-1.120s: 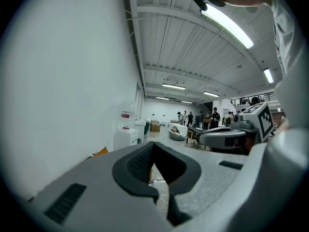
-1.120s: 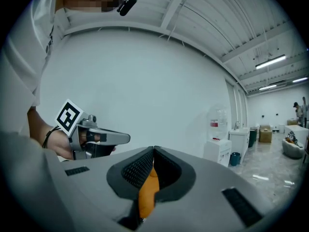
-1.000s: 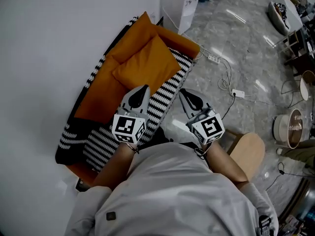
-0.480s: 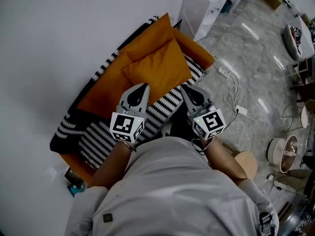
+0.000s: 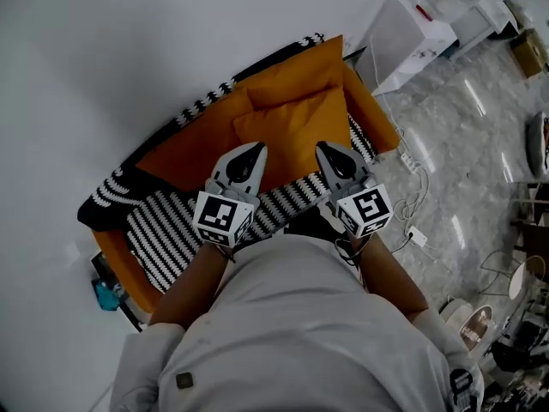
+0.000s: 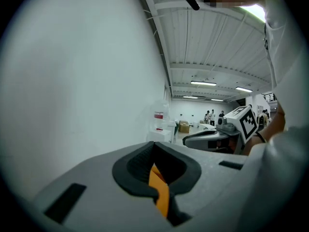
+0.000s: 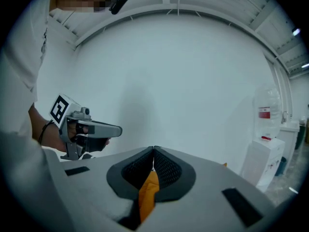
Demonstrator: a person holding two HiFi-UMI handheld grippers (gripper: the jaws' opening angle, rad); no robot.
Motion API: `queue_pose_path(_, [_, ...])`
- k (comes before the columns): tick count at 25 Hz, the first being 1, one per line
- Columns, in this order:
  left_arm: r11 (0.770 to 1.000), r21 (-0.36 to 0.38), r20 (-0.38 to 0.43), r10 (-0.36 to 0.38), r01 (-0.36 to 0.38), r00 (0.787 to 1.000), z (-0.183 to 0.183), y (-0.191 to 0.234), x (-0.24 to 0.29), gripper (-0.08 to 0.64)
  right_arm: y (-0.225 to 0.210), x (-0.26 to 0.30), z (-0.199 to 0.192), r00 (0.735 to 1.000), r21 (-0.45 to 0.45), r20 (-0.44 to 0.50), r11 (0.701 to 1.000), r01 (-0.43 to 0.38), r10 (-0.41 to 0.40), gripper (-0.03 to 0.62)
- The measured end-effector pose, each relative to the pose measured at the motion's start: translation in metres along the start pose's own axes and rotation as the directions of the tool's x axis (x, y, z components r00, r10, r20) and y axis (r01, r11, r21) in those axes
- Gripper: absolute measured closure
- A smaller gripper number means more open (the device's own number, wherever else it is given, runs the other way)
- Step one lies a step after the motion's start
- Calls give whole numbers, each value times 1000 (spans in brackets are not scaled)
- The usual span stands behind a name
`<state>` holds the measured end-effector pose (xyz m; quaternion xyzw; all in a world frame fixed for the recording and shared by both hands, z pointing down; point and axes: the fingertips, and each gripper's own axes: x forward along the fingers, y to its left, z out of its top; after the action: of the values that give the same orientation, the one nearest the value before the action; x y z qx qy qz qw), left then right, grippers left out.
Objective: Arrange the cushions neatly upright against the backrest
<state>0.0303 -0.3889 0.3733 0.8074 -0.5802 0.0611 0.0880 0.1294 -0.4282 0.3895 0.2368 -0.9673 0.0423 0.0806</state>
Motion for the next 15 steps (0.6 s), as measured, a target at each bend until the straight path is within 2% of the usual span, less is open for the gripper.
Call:
queue_pose_path(4, [998, -33, -9, 52, -52, 999, 1, 12, 45, 551, -41, 28, -1, 995, -14, -29, 995, -94, 94, 566])
queue_pose_path(11, [988, -1, -70, 156, -157, 985, -9, 27, 115, 551, -118, 64, -13, 968, -16, -73, 970, -241, 239, 566])
queue_pose_path(15, [981, -4, -113, 195, -196, 974, -20, 42, 142, 551, -151, 86, -22, 950, -13, -107, 955, -296, 293, 566])
